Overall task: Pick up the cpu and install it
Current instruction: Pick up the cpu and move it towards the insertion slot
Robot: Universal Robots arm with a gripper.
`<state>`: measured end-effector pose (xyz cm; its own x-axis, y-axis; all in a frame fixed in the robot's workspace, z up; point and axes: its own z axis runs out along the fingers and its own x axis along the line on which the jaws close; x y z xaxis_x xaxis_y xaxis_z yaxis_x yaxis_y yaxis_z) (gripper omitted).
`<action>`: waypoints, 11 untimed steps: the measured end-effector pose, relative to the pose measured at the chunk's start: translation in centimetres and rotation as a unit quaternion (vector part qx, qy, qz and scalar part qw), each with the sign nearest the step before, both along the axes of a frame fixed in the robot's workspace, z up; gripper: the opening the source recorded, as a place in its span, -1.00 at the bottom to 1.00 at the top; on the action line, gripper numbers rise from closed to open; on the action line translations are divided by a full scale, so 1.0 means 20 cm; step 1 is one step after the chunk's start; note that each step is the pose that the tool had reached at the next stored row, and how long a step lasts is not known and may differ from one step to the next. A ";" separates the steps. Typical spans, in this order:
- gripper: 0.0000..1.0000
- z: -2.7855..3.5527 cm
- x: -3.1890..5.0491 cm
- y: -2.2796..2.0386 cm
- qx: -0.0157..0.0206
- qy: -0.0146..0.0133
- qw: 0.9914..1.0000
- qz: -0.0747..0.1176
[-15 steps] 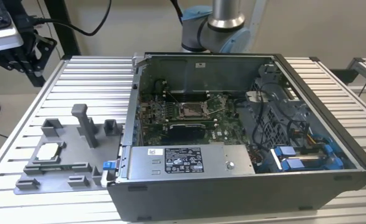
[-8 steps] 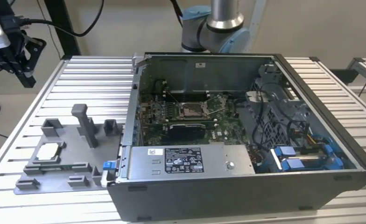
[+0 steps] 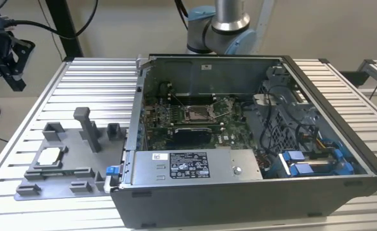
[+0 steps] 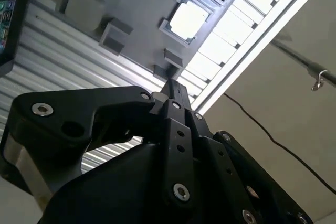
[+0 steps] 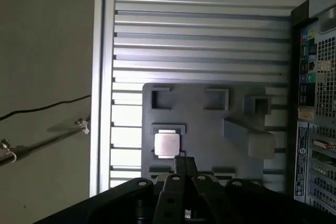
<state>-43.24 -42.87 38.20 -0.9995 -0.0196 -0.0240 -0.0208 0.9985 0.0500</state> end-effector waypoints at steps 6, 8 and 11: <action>-1.00 -0.001 -0.037 0.000 0.000 0.000 1.000 0.006; -1.00 -0.001 -0.039 0.000 0.000 0.000 1.000 0.008; -1.00 -0.001 -0.040 0.000 0.000 0.000 1.000 0.008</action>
<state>-44.04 -42.86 38.17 -0.9991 -0.0356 -0.0240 -0.0368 0.9981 0.0501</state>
